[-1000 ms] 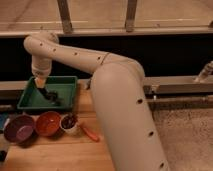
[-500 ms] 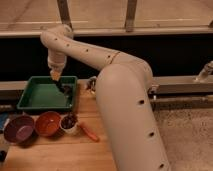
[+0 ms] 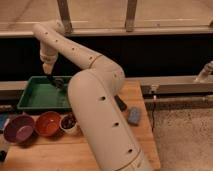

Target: Wipe tray with brush

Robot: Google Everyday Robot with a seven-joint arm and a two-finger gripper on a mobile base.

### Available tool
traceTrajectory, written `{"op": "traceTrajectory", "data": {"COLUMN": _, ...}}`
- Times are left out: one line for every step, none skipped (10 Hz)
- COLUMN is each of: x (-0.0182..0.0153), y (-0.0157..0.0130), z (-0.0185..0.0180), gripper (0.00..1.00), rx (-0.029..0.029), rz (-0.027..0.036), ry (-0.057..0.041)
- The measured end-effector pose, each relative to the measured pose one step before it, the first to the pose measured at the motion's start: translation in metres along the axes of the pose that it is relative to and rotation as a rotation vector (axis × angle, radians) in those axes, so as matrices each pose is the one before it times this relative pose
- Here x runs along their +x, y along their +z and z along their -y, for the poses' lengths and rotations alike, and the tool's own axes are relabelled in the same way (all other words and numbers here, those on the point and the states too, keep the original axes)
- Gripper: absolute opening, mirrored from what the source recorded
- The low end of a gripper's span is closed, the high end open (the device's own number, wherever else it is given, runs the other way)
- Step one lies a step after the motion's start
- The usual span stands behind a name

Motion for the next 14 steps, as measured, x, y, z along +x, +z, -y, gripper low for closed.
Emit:
{"op": "traceTrajectory", "data": {"x": -0.01769, "y": 0.00321, "z": -0.01047, "gripper": 0.0, "rx": -0.01642, "rz": 0.01335, "ry": -0.04218}}
{"op": "traceTrajectory", "data": {"x": -0.0131, "y": 0.00204, "z": -0.0122, "gripper": 0.0, "rx": -0.01364, "rz": 0.0099, "ry": -0.02694}}
{"op": "traceTrajectory", "data": {"x": -0.01422, "y": 0.00189, "z": -0.01544, "gripper": 0.0, "rx": -0.01368, "rz": 0.01177, "ry": -0.02705}}
{"op": "traceTrajectory", "data": {"x": -0.01319, "y": 0.00123, "z": -0.01918, "gripper": 0.0, "rx": -0.01617, "rz": 0.01261, "ry": -0.01716}}
{"op": "traceTrajectory", "data": {"x": -0.00778, "y": -0.00098, "z": -0.01955, "gripper": 0.0, "rx": -0.01113, "rz": 0.01456, "ry": -0.00073}}
{"op": "traceTrajectory", "data": {"x": 0.00133, "y": -0.0018, "z": -0.01126, "gripper": 0.0, "rx": -0.00118, "rz": 0.00212, "ry": 0.01611}}
{"op": "traceTrajectory", "data": {"x": 0.00934, "y": -0.00283, "z": -0.01482, "gripper": 0.0, "rx": -0.00024, "rz": -0.00212, "ry": 0.03177}}
{"op": "traceTrajectory", "data": {"x": 0.00999, "y": -0.00458, "z": -0.00971, "gripper": 0.0, "rx": 0.00339, "rz": -0.00184, "ry": 0.02995}}
{"op": "traceTrajectory", "data": {"x": 0.01436, "y": -0.00515, "z": -0.00463, "gripper": 0.0, "rx": 0.00733, "rz": -0.00524, "ry": 0.03357}}
{"op": "traceTrajectory", "data": {"x": 0.01323, "y": -0.00567, "z": 0.00145, "gripper": 0.0, "rx": 0.01122, "rz": -0.00517, "ry": 0.03227}}
{"op": "traceTrajectory", "data": {"x": 0.01326, "y": -0.00412, "z": 0.00591, "gripper": 0.0, "rx": 0.01105, "rz": -0.00925, "ry": 0.02878}}
{"op": "traceTrajectory", "data": {"x": 0.01173, "y": -0.00276, "z": 0.01204, "gripper": 0.0, "rx": 0.0107, "rz": -0.01099, "ry": 0.02446}}
{"op": "traceTrajectory", "data": {"x": 0.00938, "y": -0.00139, "z": 0.01359, "gripper": 0.0, "rx": 0.00937, "rz": -0.00999, "ry": 0.01654}}
{"op": "traceTrajectory", "data": {"x": 0.00874, "y": -0.00079, "z": 0.01771, "gripper": 0.0, "rx": 0.00922, "rz": -0.00896, "ry": 0.01158}}
